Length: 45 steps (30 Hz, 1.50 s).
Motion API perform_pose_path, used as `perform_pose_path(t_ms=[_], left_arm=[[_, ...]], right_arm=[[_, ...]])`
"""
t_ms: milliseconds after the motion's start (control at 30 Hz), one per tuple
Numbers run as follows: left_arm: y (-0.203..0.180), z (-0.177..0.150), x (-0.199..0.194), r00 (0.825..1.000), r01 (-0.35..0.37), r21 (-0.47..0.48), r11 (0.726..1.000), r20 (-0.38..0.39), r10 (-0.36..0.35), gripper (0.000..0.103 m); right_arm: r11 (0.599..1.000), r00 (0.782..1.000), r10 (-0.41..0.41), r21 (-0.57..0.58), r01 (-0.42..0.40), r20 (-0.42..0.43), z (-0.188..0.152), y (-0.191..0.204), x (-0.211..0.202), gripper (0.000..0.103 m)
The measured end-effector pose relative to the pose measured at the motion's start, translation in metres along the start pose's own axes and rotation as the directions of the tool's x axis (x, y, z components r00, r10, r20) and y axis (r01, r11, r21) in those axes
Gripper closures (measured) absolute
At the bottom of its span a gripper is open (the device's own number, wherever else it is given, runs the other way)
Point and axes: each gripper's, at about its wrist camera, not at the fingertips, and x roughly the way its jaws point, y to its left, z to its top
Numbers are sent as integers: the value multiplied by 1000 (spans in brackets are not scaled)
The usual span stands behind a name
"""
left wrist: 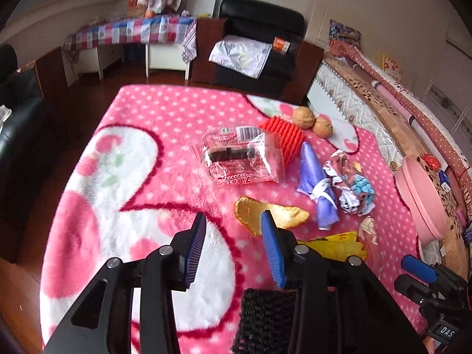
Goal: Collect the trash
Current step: 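Grasp the orange peel with the left tool while the right tool grasps the crumpled brown wrapper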
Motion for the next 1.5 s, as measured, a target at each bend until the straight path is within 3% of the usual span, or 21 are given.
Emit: perform_pose_path(t_ms=[133, 300, 400, 533, 767, 1067, 1100, 1167, 1267, 1500], left_arm=[[3, 6, 14, 1000, 9, -8, 1000, -19, -9, 71], [6, 7, 28, 998, 40, -18, 999, -49, -41, 95], [9, 5, 24, 997, 65, -28, 997, -30, -66, 98], [10, 2, 14, 997, 77, -23, 997, -7, -77, 100], [12, -6, -1, 997, 78, -40, 996, 19, -77, 100], [8, -13, -10, 996, 89, -42, 995, 22, -88, 100], [7, -13, -13, 996, 90, -41, 995, 26, -89, 100], [6, -13, -16, 995, 91, -41, 995, 32, -90, 100], [4, -13, -24, 995, 92, -39, 995, 45, -90, 100], [-5, -12, -40, 993, 95, -25, 995, 69, -94, 100]], right_arm=[[999, 1000, 11, 44, -10, -29, 5, -2, 11, 56], [999, 998, 0, 38, 2, -55, 3, 2, 23, 56], [999, 998, -17, 30, 19, -67, 2, 4, 28, 56], [999, 996, -23, 29, 26, -81, 1, 7, 34, 56], [998, 996, 39, 45, -36, -83, 5, 14, 36, 56], [999, 995, -49, 14, 51, -86, 2, 15, 45, 56], [999, 995, -50, 12, 51, -81, 1, 14, 44, 58], [998, 995, -60, 8, 61, -80, -1, 12, 43, 75], [999, 996, -43, 21, 44, -74, -3, 6, 39, 82], [999, 998, -31, 42, 33, -47, -9, -6, 24, 84]])
